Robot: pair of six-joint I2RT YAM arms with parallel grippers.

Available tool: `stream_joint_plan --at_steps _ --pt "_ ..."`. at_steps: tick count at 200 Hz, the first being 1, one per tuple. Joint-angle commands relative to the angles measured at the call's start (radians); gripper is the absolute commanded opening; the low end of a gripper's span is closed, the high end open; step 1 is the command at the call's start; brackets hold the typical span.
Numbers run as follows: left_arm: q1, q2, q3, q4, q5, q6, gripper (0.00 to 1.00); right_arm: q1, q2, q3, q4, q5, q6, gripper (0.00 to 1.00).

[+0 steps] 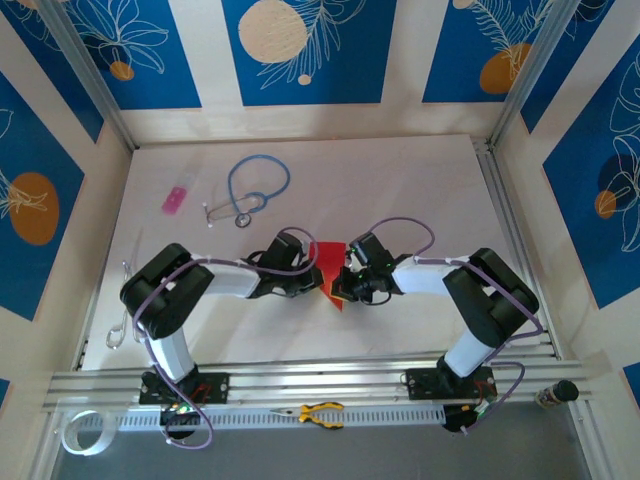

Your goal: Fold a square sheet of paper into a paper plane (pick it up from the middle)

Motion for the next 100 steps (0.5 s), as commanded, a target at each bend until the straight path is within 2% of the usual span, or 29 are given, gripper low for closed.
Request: stream_joint_plan --at_steps 1,45,100 --pt "-0.002 0.008 0.052 -0.061 -0.005 0.065 0.0 0.012 0.027 -0.025 -0.084 0.032 -0.024 0.01" --pt "0.006 0.042 0.07 -0.132 -0.043 0.081 0.0 0.01 0.027 -0.024 -0.105 0.047 -0.037 0.01" --pt "0.071 0.046 0.003 -0.058 -0.038 0.123 0.0 0.01 0.041 -0.038 -0.097 0.047 -0.035 0.0"
